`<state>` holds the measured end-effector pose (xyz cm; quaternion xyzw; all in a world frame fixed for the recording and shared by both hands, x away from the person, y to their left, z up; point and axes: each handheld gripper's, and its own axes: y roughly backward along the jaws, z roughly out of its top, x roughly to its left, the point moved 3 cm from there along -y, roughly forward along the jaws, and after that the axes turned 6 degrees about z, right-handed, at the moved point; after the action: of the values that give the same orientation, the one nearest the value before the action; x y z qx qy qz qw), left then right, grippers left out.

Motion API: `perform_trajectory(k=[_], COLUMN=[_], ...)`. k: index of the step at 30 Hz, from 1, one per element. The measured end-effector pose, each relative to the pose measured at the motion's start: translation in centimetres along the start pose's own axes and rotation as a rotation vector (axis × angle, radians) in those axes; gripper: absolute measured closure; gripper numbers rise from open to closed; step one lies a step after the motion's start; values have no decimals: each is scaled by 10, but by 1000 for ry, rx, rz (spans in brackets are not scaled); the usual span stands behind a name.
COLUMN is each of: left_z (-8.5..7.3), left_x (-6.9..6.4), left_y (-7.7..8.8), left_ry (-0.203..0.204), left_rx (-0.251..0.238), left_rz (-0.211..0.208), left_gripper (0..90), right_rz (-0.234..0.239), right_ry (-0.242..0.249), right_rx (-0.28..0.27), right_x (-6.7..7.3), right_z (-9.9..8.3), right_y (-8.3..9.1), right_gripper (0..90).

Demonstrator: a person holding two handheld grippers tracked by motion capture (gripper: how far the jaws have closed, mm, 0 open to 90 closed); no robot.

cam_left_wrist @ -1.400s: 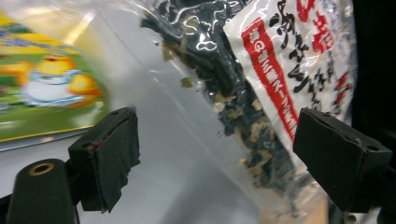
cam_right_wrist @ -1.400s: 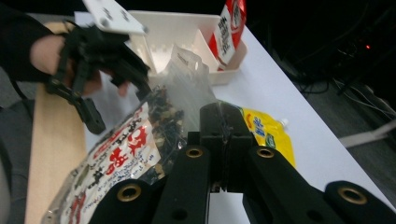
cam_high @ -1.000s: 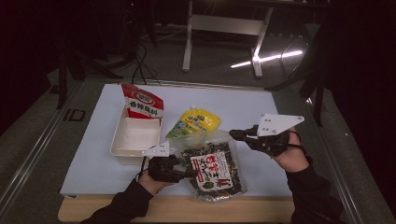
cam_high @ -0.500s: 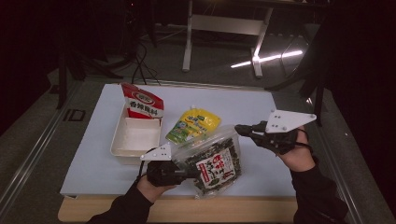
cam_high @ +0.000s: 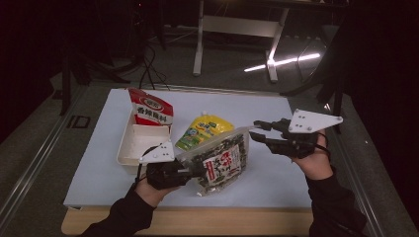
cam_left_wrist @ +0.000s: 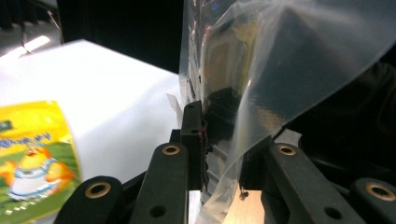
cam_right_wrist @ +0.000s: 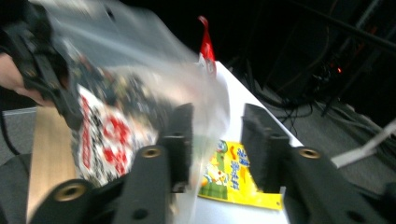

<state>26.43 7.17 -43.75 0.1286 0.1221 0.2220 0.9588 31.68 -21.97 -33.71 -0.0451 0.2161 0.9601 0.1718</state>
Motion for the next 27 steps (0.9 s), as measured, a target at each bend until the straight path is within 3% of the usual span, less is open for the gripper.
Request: perform_trajectory(k=[10, 19, 24, 27], left_z=[16, 24, 28, 31], left_x=[10, 20, 26, 36], left_y=[26, 52, 66, 81], left_ry=[-30, -44, -54, -55], left_rx=[-12, -21, -24, -28], left_rz=[43, 104, 121, 154], left_gripper=[777, 776, 776, 776], right_rz=[-8, -15, 30, 40], right_ry=[-86, -199, -252, -277], right_rx=[13, -42, -74, -85], right_x=[-4, -5, -4, -5], right_z=[-29, -62, -78, -87], right_y=[-16, -26, -27, -26], right_gripper=[494, 277, 195, 165])
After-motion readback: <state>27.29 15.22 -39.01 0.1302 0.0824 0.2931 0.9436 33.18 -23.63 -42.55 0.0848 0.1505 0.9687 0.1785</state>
